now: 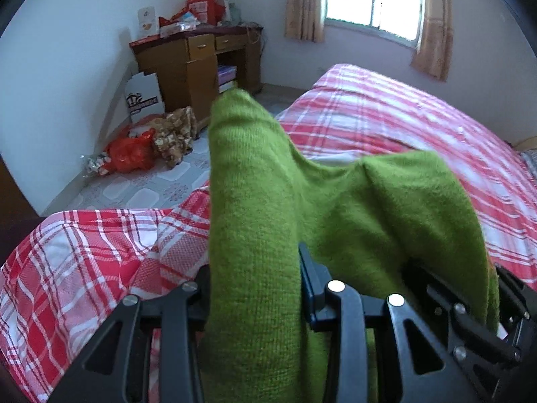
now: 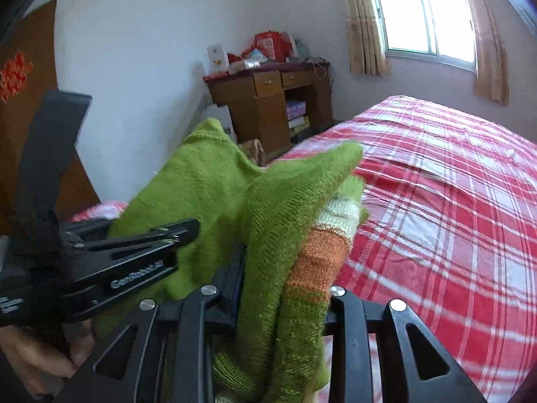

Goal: Fold small clothes
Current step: 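Carry the folded sweater with both grippers toward the bed corner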

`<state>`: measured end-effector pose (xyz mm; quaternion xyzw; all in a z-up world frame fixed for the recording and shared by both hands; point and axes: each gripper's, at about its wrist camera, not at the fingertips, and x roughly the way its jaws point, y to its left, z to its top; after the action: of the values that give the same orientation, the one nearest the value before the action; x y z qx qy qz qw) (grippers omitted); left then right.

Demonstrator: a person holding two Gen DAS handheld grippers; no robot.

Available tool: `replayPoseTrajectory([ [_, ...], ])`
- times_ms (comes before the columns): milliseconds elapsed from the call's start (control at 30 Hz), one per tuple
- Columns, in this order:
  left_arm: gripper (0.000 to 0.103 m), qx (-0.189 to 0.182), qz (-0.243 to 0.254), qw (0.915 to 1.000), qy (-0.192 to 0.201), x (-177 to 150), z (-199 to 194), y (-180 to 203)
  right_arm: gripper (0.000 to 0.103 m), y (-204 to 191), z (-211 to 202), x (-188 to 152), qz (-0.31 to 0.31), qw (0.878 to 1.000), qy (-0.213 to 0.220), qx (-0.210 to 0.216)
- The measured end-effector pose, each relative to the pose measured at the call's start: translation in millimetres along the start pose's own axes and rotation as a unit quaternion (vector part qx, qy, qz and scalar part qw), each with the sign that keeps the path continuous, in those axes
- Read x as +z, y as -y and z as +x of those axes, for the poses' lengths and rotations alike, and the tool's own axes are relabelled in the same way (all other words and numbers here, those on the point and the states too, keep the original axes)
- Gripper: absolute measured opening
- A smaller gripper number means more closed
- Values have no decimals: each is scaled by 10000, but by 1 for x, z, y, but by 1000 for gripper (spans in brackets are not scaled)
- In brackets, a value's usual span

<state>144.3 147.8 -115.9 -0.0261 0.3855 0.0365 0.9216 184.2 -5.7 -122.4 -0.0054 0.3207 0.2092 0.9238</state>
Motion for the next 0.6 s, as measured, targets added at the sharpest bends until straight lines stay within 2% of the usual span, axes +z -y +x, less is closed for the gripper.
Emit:
replayPoseTrajectory([
  [100,39,-15,-158,9999,-64,0,8,-4,30,12,17,-2,166,9996,-233,24],
  [200,44,130,-84,9999,-15,-2,10,0,31,21,24,-2,351,9986,-371,127],
  [267,54,240,-56,9997,21,-2,9,0,38,28,27,-2,531,9975,-420,184],
  [333,63,323,-104,9994,31,-2,9,-2,52,38,25,-3,779,9954,-469,293],
  [367,67,390,-114,9992,49,-2,8,-4,55,44,21,-4,878,9946,-471,295],
  [433,67,414,-104,9991,57,-2,8,-5,56,51,8,-4,997,9939,-347,306],
  [500,68,473,-60,9988,87,-3,8,-3,56,55,-11,-3,1045,9945,-105,34],
  [533,68,506,-38,9987,105,-3,7,-2,55,53,-21,-2,1019,9948,21,-77],
  [567,70,530,-32,9985,107,-3,7,-2,49,50,-31,1,947,9952,151,-182],
  [600,71,552,-38,9984,105,-3,8,-2,26,46,-38,5,834,9959,209,-279],
])
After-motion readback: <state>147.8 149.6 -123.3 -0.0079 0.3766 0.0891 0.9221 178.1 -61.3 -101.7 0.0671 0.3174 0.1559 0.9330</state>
